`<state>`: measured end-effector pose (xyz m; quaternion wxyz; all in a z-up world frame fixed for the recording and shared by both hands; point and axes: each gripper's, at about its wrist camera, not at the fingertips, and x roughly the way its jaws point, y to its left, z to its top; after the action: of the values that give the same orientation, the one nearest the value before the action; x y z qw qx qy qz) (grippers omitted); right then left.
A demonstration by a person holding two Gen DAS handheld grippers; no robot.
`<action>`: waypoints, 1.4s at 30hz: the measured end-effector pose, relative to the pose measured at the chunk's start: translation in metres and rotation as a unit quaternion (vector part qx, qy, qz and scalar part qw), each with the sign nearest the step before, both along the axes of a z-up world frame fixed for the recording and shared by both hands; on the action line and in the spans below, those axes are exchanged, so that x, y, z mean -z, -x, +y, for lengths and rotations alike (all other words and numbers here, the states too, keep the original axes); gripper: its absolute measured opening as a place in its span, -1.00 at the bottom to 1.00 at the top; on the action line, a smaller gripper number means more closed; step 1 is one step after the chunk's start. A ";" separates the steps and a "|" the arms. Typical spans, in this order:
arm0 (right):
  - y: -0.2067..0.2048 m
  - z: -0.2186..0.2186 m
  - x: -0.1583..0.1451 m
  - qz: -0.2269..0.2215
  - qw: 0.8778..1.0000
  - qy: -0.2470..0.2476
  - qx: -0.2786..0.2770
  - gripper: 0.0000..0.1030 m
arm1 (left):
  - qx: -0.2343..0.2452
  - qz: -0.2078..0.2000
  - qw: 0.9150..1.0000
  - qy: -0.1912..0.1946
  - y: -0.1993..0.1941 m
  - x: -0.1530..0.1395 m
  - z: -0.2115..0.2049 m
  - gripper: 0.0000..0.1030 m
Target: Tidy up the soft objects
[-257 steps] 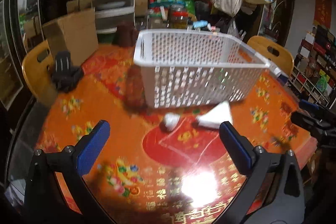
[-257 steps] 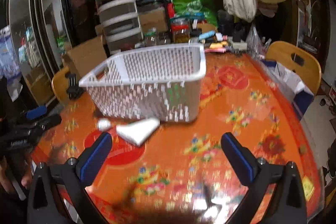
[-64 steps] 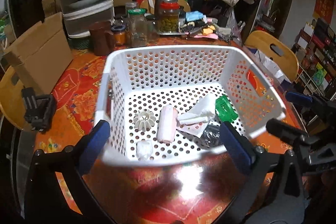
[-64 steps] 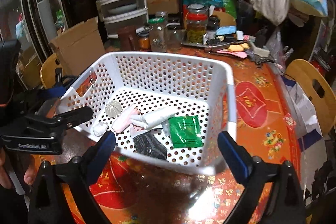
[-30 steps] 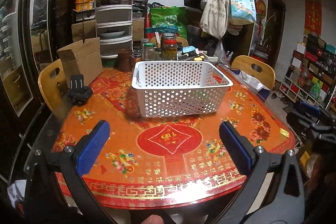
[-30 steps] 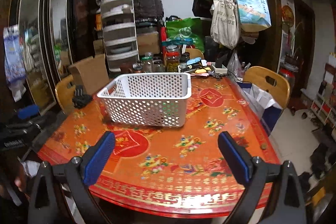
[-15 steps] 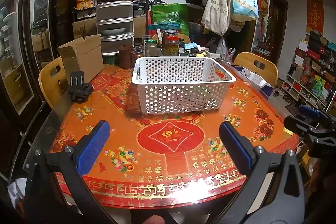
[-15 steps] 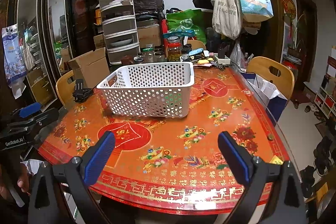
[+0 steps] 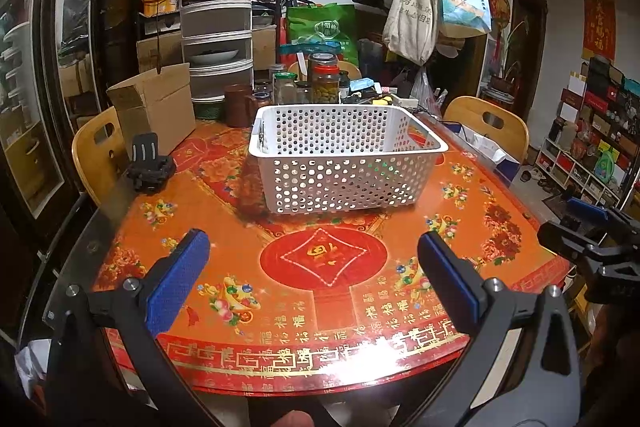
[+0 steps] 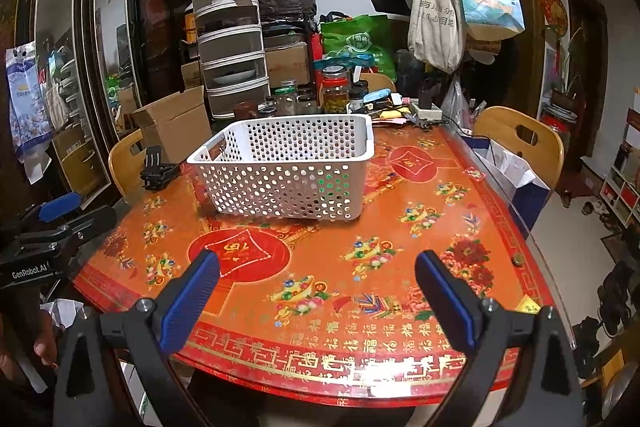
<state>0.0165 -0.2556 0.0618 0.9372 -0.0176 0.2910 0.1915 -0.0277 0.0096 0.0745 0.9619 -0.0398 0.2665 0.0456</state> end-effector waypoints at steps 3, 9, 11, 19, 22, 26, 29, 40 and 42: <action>0.001 0.000 0.000 0.000 1.000 0.000 -0.001 0.91 | 0.000 0.001 1.000 0.000 -0.001 0.001 0.000 1.00; 0.002 0.001 0.001 0.000 1.000 0.000 -0.002 0.91 | 0.002 0.002 1.000 0.001 -0.001 0.003 0.001 1.00; 0.002 0.000 0.001 0.000 1.000 -0.001 -0.002 0.91 | 0.002 0.002 1.000 0.001 -0.001 0.003 0.001 1.00; 0.003 0.000 0.000 0.000 1.000 0.001 -0.004 0.91 | 0.003 0.003 1.000 0.003 -0.001 0.007 0.002 1.00; 0.003 0.000 0.000 0.000 1.000 0.001 -0.004 0.91 | 0.003 0.003 1.000 0.002 -0.001 0.007 0.002 1.00; 0.003 0.000 0.000 0.000 1.000 0.001 -0.004 0.90 | 0.003 0.004 1.000 0.002 -0.001 0.005 0.002 1.00; 0.003 0.000 0.000 0.000 1.000 0.001 -0.004 0.91 | 0.004 0.004 1.000 0.003 -0.001 0.005 0.002 1.00; 0.003 0.001 -0.001 0.002 1.000 0.001 -0.005 0.91 | 0.003 0.007 1.000 0.003 -0.002 0.009 0.003 1.00; 0.003 0.002 0.000 0.003 1.000 0.002 -0.005 0.91 | 0.004 0.008 1.000 0.002 -0.001 0.010 0.002 1.00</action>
<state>0.0132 -0.2536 0.0620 0.9352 -0.0201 0.2941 0.1961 -0.0264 0.0114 0.0644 0.9599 -0.0402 0.2743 0.0410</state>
